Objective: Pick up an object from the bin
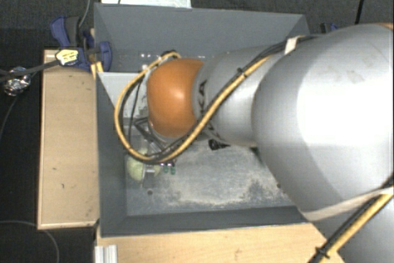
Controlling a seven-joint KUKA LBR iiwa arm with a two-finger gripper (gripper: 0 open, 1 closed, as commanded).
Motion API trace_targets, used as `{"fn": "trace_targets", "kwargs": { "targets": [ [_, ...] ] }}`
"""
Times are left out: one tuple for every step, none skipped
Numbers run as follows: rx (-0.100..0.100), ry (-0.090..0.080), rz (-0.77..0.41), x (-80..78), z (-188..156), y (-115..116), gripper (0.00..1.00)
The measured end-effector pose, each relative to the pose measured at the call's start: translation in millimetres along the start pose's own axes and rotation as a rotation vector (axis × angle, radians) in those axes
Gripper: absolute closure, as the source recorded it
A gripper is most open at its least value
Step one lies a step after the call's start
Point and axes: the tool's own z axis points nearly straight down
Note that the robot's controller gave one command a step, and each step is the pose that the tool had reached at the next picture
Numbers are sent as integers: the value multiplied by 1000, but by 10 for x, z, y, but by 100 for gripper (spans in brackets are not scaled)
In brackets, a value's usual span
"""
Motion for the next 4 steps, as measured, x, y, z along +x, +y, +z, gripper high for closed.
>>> {"fn": "trace_targets", "kwargs": {
  "targets": [
    [-6,-11,61,-12,263,-7,100],
    [-5,-9,70,6,246,-11,100],
    [-3,-4,73,18,193,-17,100],
    [-3,-3,73,21,57,-20,100]
  ]
}}
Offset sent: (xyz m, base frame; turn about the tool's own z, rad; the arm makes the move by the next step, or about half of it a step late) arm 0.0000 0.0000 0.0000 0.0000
